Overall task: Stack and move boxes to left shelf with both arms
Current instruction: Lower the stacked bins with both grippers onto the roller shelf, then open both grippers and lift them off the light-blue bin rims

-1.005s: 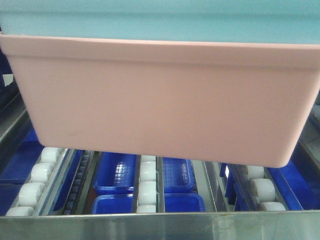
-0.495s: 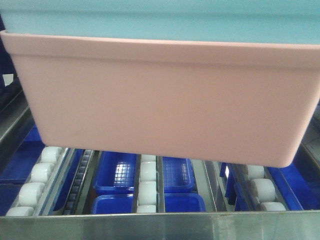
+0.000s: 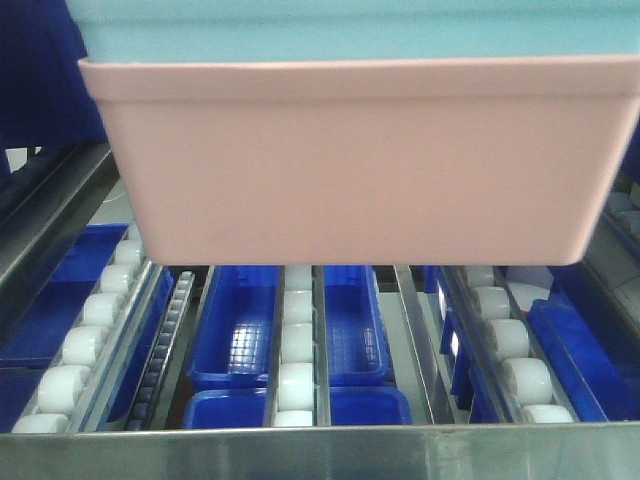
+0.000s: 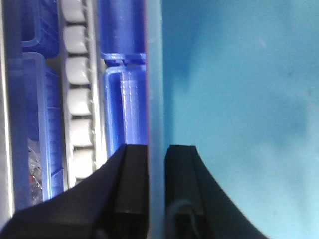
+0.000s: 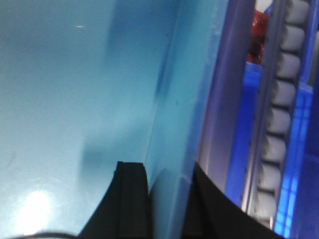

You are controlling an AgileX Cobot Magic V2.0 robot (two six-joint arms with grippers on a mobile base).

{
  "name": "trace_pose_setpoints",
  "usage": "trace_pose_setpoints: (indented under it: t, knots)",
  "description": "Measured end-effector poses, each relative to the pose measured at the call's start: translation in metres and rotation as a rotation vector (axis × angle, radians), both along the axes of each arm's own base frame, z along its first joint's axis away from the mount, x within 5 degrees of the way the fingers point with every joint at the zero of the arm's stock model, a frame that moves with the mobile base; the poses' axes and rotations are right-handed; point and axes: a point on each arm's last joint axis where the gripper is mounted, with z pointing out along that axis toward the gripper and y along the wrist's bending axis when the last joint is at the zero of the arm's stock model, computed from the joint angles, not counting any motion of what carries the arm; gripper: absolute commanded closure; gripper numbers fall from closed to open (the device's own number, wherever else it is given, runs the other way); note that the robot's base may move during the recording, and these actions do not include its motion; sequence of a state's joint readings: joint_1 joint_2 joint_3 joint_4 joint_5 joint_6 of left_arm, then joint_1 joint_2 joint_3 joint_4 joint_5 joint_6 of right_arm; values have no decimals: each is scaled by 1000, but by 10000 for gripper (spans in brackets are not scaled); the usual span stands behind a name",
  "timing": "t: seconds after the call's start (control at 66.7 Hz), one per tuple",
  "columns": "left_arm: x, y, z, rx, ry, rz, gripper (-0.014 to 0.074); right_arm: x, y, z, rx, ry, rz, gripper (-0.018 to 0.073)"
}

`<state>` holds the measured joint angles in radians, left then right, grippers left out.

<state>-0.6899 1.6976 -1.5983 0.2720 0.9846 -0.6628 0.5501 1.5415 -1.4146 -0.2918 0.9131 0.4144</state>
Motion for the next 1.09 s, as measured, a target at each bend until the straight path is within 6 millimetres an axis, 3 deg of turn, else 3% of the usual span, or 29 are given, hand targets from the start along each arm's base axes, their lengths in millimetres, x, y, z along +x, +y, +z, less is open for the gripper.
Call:
trace_pose_setpoints:
  t: [0.375, 0.6, 0.96, 1.095]
  knots:
    - [32, -11, -54, 79, 35, 83, 599, 36, 17, -43, -80, -14, 53, 504]
    - [45, -17, -75, 92, 16, 111, 599, 51, 19, -62, -111, -22, 66, 504]
    - [56, -12, -76, 105, -29, 114, 591, 59, 23, -72, -107, -33, 78, 501]
    - [56, -12, -76, 103, -28, 117, 466, 59, 23, -72, -107, -33, 78, 416]
